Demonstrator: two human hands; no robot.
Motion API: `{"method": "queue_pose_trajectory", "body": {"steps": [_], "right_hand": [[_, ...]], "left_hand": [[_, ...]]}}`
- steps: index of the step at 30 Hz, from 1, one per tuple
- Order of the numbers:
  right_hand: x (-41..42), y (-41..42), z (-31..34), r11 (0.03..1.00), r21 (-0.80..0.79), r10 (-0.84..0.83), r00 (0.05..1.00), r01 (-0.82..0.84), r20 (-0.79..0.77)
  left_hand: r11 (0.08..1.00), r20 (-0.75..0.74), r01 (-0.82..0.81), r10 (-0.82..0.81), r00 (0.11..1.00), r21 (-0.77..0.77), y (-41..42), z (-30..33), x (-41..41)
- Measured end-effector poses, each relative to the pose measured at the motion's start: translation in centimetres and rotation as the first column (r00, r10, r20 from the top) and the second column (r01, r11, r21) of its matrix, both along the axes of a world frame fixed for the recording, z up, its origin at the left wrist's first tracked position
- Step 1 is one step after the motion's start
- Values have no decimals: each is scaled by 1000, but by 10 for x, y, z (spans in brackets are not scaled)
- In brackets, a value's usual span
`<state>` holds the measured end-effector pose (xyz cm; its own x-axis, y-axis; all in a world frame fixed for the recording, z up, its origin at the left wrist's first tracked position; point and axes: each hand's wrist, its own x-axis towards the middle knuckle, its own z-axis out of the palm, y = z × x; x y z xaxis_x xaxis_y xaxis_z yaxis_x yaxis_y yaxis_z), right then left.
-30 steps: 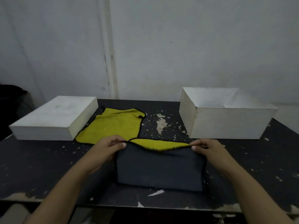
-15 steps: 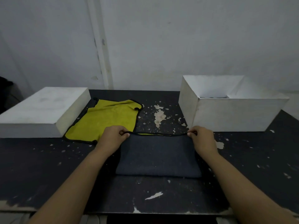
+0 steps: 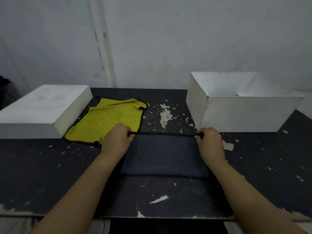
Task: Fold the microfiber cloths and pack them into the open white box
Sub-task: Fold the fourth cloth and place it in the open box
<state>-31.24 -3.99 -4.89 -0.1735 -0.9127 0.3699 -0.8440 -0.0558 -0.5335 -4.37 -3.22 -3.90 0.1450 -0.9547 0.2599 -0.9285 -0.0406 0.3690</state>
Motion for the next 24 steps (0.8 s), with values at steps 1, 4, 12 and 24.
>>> {"method": "queue_pose_trajectory", "body": {"steps": [1,4,12,24], "right_hand": [[-2,2,-1,1000,-11,9,1000,-9,-18],[-14,12,-3,999,-45,5,1000,-5,-5],[-31,55,0,994,4,-112,990,112,80],[-1,100,-2,990,60,-112,976,125,-184]], "left_hand": [[1000,64,7,-6,998,-28,1,1,-4],[982,144,130,-110,984,-139,3,3,-27],[737,164,669,-651,741,-101,3,9,-139],[652,536,708,-714,451,273,-25,30,-181]]}}
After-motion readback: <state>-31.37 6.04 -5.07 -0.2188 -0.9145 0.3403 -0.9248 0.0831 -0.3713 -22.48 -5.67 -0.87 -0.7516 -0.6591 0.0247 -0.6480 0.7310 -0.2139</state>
